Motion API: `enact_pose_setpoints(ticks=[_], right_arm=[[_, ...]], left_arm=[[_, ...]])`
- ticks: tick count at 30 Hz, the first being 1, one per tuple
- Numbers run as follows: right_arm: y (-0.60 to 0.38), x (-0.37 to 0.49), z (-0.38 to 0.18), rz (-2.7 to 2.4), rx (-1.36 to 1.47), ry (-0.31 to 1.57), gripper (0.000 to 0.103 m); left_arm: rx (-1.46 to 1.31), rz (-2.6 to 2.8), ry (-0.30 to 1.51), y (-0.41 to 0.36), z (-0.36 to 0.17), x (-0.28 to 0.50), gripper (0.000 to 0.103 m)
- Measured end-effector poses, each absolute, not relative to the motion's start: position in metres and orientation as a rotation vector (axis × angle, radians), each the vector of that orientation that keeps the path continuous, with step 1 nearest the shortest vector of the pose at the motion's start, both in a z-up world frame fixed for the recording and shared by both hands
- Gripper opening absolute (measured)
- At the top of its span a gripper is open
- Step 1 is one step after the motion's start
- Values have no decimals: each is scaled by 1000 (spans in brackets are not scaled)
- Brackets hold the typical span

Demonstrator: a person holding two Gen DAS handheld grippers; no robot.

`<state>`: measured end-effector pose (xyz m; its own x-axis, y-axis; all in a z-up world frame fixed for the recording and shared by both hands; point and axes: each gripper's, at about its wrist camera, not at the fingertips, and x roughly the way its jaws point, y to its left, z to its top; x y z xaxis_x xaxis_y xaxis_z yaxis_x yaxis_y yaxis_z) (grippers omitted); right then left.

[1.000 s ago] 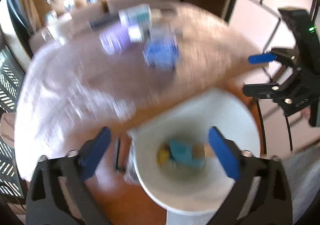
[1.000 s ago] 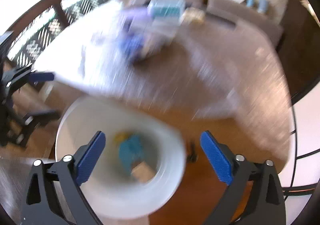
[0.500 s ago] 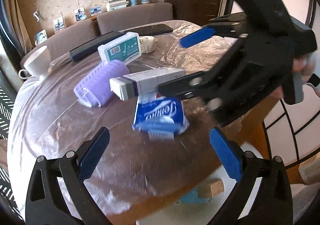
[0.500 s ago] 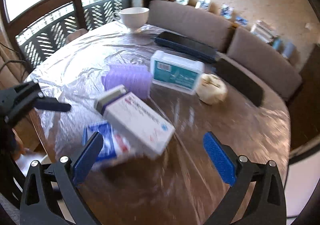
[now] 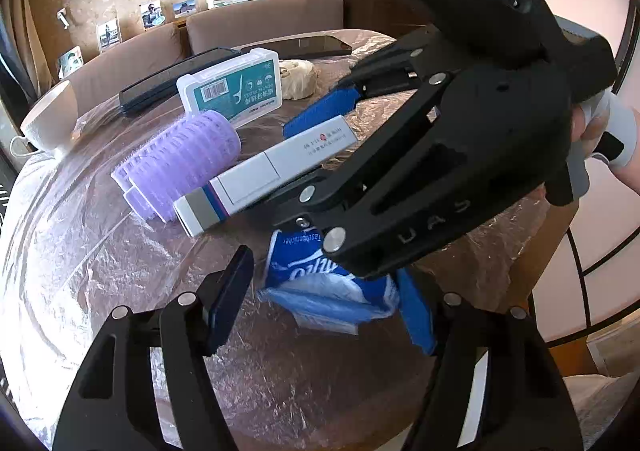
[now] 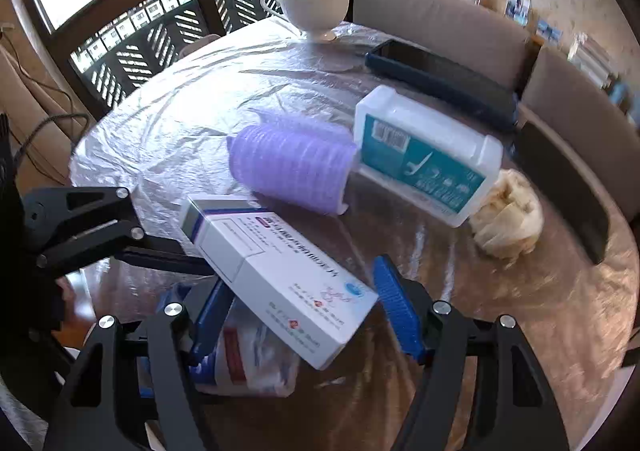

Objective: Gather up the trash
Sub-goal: 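Grasp the blue tissue pack with the left tool while the right tool grasps the white medicine box, then carry the tissue pack with the left tool while the right tool carries the medicine box over the bin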

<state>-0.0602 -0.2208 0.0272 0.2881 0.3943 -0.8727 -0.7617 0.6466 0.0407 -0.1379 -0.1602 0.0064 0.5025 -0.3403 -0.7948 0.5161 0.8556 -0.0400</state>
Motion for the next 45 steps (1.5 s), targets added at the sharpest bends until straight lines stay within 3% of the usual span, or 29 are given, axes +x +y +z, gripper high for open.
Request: enact_pose_setpoints(ticks=[2, 5, 7, 8, 12, 18, 45], right_arm=[[-220, -61, 28, 800, -442, 991, 80], [-219, -59, 27, 802, -457, 983, 79], [-216, -57, 24, 807, -466, 984, 67], [-214, -55, 23, 808, -465, 993, 52], [-213, -57, 26, 822, -453, 992, 32], [-226, -62, 39, 837, -353, 993, 21], [-298, -117, 63, 702, 45, 998, 18]], left_arm=[[213, -532, 906, -160, 6, -138, 59], [219, -531, 901, -161, 6, -137, 58], [217, -531, 898, -161, 7, -137, 57], [214, -530, 898, -161, 7, -138, 55], [205, -535, 894, -159, 10, -138, 50], [193, -540, 895, -157, 13, -139, 46], [132, -496, 899, -138, 23, -154, 46]])
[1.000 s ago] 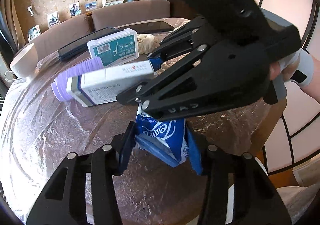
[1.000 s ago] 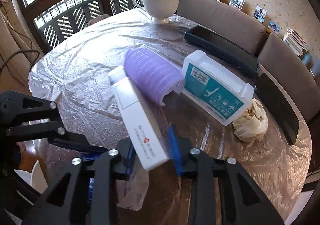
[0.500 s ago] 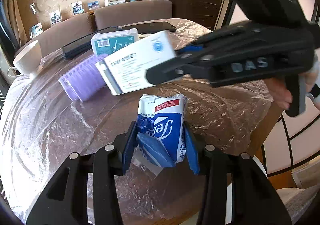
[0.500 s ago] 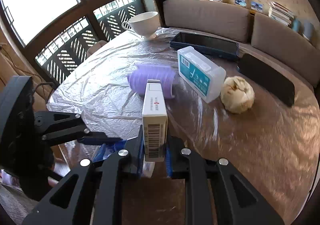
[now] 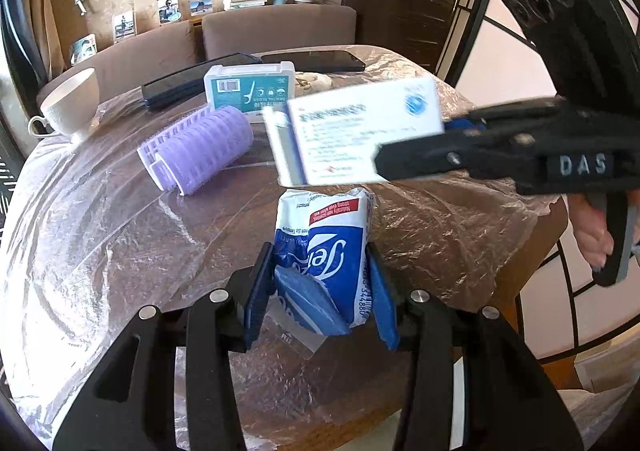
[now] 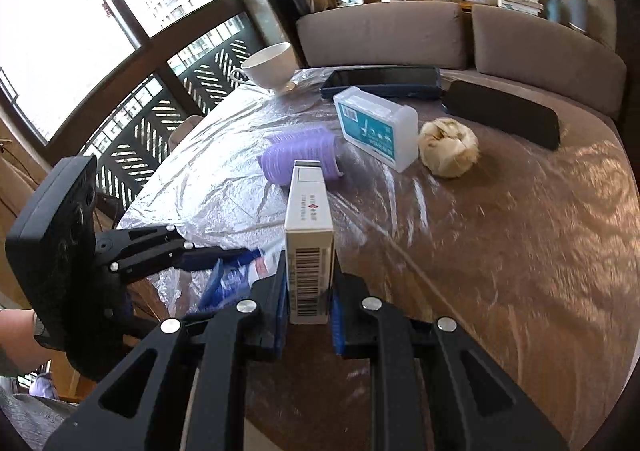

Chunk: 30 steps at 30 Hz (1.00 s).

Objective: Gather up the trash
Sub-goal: 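Carry the tissue pack with the left tool while the right tool carries the medicine box over the bin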

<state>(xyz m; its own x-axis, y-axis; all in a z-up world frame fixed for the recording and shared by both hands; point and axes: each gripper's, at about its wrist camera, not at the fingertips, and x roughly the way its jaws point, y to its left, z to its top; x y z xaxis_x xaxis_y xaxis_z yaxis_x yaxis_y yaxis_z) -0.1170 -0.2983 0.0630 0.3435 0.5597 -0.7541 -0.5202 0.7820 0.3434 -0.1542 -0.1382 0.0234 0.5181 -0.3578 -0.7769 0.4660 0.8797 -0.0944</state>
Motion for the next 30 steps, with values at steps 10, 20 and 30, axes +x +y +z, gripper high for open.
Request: enact_pose_setpoints(ticks=[10, 20, 30], right_arm=[[-312, -148, 61, 647, 54, 1019, 18], [-324, -171, 69, 626, 67, 1014, 18], [-331, -194, 71, 626, 65, 1030, 18]], left_arm=[[122, -473, 905, -128, 28, -161, 46], [118, -467, 895, -123, 36, -171, 46], [115, -462, 903, -116, 40, -187, 46]])
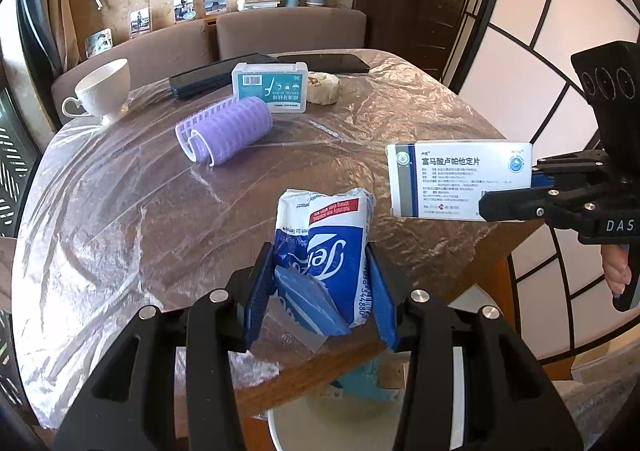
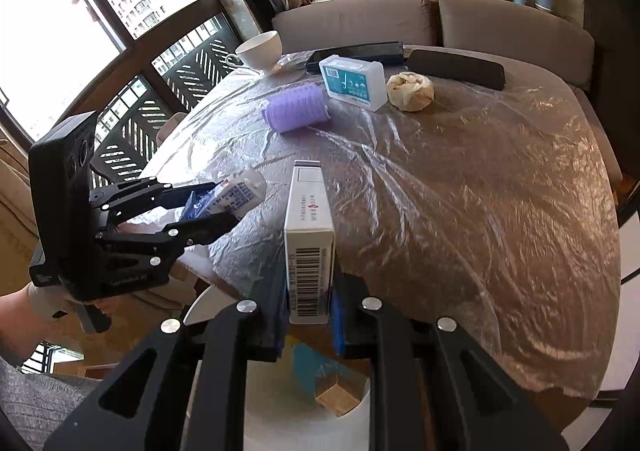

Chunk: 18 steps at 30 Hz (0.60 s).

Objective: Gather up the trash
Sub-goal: 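Carry the tissue pack with the left tool while the right tool carries the medicine box over the bin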

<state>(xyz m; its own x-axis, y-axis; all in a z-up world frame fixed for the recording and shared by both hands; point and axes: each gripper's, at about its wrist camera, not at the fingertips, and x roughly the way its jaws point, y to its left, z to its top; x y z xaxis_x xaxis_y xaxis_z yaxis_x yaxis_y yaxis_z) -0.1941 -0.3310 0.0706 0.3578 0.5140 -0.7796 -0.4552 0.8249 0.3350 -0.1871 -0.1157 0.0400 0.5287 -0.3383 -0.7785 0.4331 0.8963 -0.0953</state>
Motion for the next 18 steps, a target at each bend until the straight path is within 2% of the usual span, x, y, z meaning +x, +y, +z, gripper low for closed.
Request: enact_pose_setpoints(ticks=[18], right_arm=[[-322, -224, 70, 682, 29, 1062, 18]], left_arm=[[111, -465, 920, -108, 42, -214, 46]])
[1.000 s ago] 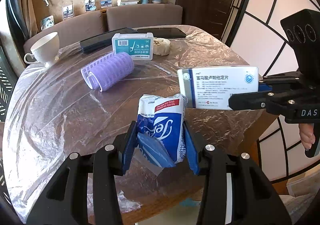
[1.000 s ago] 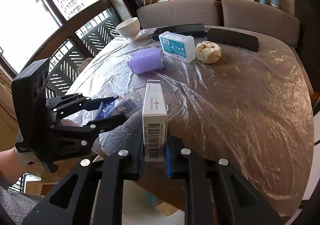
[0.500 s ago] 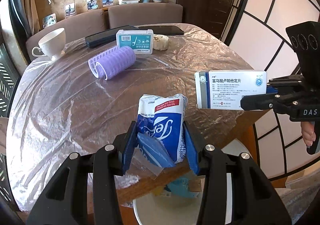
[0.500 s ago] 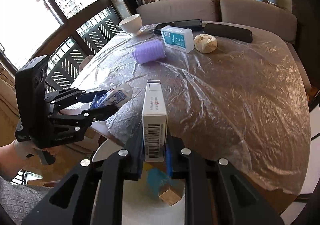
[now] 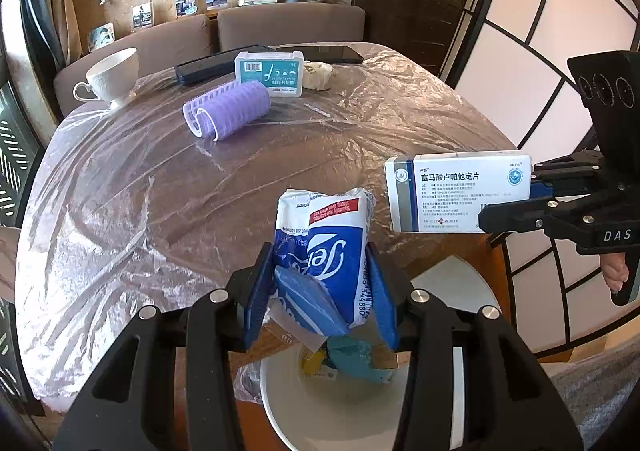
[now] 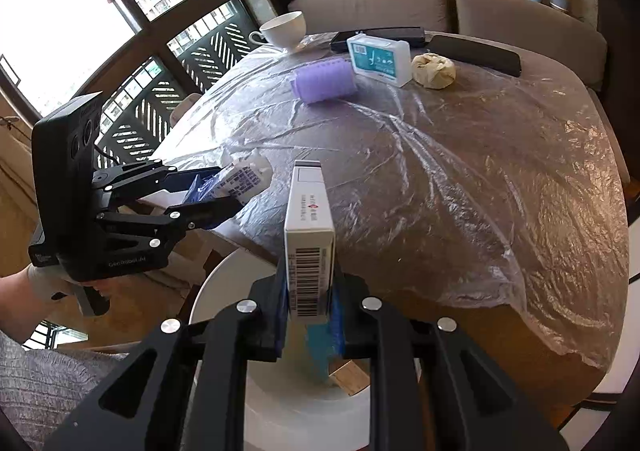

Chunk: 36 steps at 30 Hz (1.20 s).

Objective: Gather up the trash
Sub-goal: 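Carry the tissue pack with the left tool while the right tool carries the medicine box over the bin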

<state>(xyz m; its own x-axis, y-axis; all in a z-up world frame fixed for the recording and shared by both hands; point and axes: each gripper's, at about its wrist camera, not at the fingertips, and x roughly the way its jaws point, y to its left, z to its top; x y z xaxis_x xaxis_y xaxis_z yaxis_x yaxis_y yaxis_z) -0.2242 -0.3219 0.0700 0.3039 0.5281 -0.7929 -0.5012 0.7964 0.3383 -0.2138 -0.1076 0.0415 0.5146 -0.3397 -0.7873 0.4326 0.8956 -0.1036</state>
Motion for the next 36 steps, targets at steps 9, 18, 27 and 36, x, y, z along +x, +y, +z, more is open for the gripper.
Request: enact_pose_setpoints(ticks=[9, 18, 27, 36], right_arm=[[-322, -241, 71, 701, 25, 1078, 18], [-319, -256, 71, 723, 9, 1101, 18], [-316, -267, 67, 734, 2, 1121, 18], [-314, -279, 52, 743, -24, 1168, 18]], left_arm=[[127, -483, 934, -104, 45, -233, 46], [140, -506, 956, -107, 45, -247, 46], [156, -520, 971, -108, 44, -260, 46], [173, -520, 1010, -108, 31, -268, 46]])
